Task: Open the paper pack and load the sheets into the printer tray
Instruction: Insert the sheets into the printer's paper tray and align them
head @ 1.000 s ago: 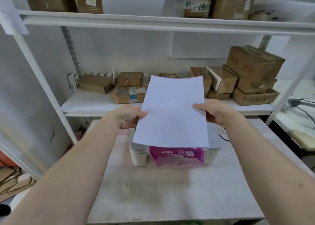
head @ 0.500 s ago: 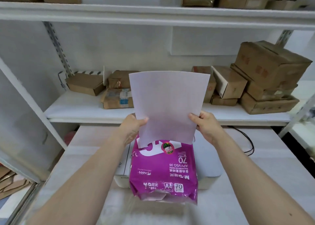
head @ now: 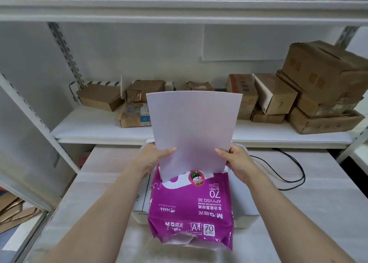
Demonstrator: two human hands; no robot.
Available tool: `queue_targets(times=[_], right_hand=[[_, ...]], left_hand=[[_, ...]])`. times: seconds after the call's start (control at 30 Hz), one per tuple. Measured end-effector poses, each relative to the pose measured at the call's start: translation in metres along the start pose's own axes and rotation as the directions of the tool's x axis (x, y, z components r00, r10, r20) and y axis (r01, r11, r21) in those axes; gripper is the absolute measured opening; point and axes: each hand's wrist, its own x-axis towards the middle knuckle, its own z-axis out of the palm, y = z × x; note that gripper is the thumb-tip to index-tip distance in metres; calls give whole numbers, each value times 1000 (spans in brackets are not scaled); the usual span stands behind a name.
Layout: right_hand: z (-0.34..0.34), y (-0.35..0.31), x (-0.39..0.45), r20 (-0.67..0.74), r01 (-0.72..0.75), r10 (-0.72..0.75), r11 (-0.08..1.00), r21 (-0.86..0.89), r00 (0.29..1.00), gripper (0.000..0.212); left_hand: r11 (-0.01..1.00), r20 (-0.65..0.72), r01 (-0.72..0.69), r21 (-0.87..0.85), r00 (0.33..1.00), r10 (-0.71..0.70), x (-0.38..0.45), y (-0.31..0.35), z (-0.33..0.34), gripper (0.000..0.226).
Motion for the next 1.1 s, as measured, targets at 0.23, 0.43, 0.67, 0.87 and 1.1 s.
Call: queue_targets(times=[0.23, 0.43, 0.67, 0.87, 1.1], right_hand=[[5, -20, 3, -19, 70, -70, 997, 33, 997, 17], [3, 21, -3, -9, -109, 109, 994, -15, 994, 28], [2, 11, 3, 35, -83, 82, 997, 12, 996, 19], [4, 28, 1, 55, -159, 164, 984, -85, 985, 25], [6, 3, 7, 25, -39, 38, 998, 47, 999, 16]], left_hand=[[994, -23, -110, 25, 994, 111, 0, 18, 3, 32], [999, -4, 15, 36, 1000, -15, -1, -15, 2, 33], [999, 7, -37, -32, 999, 37, 5, -5, 2, 27], [990, 1, 15, -139, 1000, -15, 6, -20, 1, 27], [996, -43, -66, -62, 997, 64, 5, -8, -1, 17]])
